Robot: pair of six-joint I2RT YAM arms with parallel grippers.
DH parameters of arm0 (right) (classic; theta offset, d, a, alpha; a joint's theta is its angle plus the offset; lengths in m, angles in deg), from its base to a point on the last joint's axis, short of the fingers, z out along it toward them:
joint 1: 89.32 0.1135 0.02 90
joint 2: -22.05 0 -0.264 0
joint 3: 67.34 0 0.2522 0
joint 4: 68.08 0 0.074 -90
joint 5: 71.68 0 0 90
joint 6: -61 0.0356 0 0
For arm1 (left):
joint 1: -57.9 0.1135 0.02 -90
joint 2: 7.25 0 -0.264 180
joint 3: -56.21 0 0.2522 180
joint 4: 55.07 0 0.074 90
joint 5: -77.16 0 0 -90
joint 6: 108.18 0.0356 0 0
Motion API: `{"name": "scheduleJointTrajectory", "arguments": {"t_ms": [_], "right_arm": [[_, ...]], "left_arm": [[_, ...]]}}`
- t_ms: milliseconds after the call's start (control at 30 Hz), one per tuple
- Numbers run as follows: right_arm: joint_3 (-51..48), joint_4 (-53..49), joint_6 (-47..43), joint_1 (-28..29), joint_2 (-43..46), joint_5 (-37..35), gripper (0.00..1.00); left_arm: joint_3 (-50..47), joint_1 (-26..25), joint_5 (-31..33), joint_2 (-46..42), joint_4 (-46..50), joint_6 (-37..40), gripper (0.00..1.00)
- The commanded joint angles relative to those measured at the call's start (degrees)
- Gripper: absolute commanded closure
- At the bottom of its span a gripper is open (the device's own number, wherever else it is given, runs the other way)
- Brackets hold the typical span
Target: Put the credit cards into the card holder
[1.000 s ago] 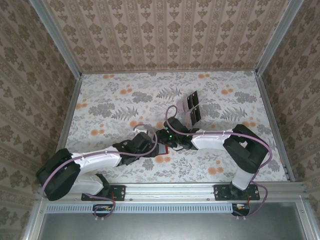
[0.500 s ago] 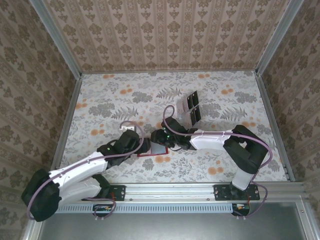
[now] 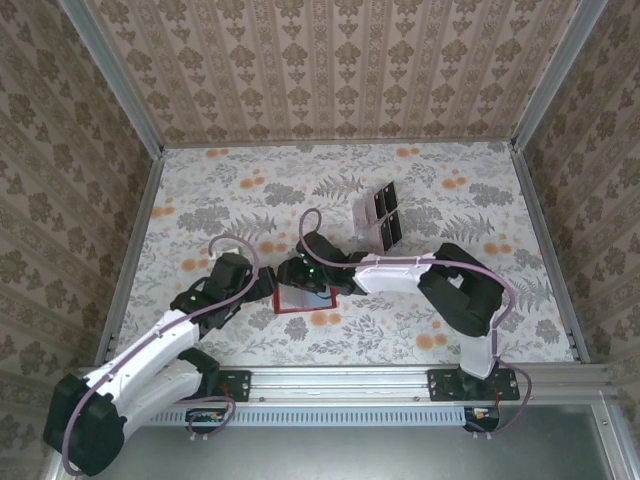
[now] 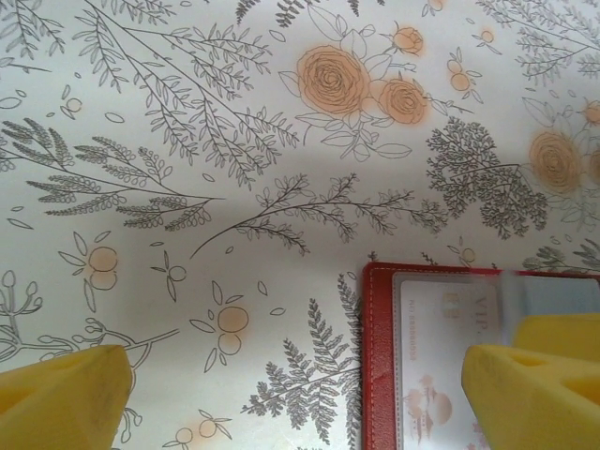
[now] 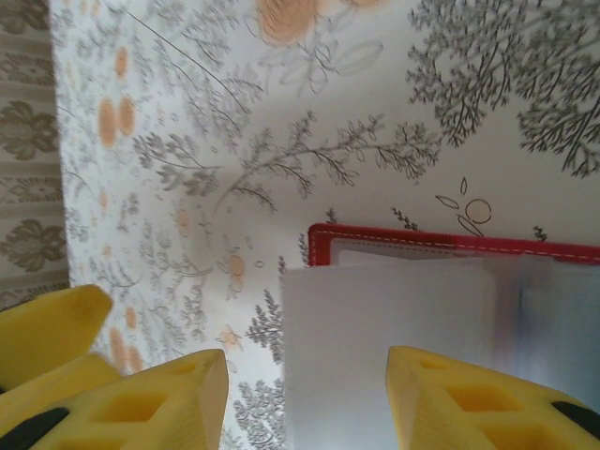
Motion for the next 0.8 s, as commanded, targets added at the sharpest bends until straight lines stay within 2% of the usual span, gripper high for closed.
{"name": "scheduleJointTrajectory", "arguments": {"t_ms": [0, 300, 500, 600, 767], "right_arm": [[2.12, -3.03, -0.05, 0.84, -2.97, 0.63, 0.51], [3.71, -3.19, -0.34, 0.84, -3.82, 0.54, 0.51], [3.93, -4.36, -4.28, -0.31, 2.21, 0.98, 0.50], [3.99, -8.43, -7.86, -1.85, 7.62, -1.16, 0.50], [5.16, -21.02, -14.98, -6.15, 15.55, -8.31, 0.50]], "left_arm": [[-0.34, 1.21, -3.32, -1.20, -0.34, 1.69, 0.00], [-0.63, 2.12, -5.24, -1.89, 0.20, 2.55, 0.00], [0.37, 2.43, -5.09, -2.73, 2.03, 3.59, 0.00], [1.10, 2.65, -5.21, -2.83, 2.68, 3.95, 0.00], [1.96, 2.95, -5.96, -0.81, 2.04, 4.71, 0.00]]}}
